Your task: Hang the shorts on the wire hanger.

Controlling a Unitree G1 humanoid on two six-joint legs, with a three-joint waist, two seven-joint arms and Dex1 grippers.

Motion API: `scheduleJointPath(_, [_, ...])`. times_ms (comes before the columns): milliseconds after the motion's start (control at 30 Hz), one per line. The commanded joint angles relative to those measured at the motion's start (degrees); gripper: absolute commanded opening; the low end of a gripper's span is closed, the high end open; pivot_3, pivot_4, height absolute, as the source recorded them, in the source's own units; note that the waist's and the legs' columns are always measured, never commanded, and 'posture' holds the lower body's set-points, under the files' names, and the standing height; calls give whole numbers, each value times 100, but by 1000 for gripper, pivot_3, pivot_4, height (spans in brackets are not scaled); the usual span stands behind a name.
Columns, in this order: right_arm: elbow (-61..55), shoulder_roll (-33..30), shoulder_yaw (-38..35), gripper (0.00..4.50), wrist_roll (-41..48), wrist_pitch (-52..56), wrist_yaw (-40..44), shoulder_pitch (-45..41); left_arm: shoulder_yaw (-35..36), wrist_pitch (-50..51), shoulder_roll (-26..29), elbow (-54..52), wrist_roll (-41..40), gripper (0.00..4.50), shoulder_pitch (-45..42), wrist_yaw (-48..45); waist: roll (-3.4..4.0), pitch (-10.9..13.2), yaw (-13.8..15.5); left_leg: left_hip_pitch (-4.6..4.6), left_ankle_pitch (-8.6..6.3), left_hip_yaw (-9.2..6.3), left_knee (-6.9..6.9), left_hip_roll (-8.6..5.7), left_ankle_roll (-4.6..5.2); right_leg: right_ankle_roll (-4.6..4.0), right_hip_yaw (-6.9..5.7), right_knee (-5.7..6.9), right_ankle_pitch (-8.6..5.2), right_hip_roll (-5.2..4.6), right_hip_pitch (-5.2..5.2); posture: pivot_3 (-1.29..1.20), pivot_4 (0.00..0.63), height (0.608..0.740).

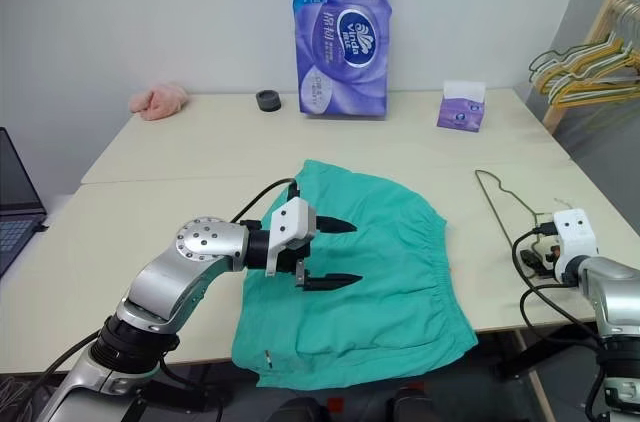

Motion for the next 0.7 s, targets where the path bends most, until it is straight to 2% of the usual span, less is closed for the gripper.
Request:
scheduleJointPath(33, [351,81,-92,3148,257,576,152,-102,-72,-170,-11,-130,16,4500,-116,-87,-4,-2,0,1,0,-1,0,0,0,0,0,0,0,0,2,-48,55,740])
scheduleJointPath(333, [248,99,320,62,101,442,186,198,-40,-238,-40,6,-7,4500,-205,-59,-51,-33,20,3,0,-9,1,0,0,1,-6,-4,0,-1,8,-39,58,740])
scheduleJointPath(567, [-49,155,201,21,59,253,-35,237,123,-120,-149,230,-26,4500,-223,200,-56,-36,27,2,0,-16,1,0,0,2,-11,-10,1,-3,12,-44,56,740])
scheduleJointPath(700, [-519,-34,364,21,-165,-303,17,275,274,-186,-225,598,41,4500,-358,403,-52,-33,21,2,0,-14,1,0,0,3,-8,-10,1,-3,11,-52,52,740])
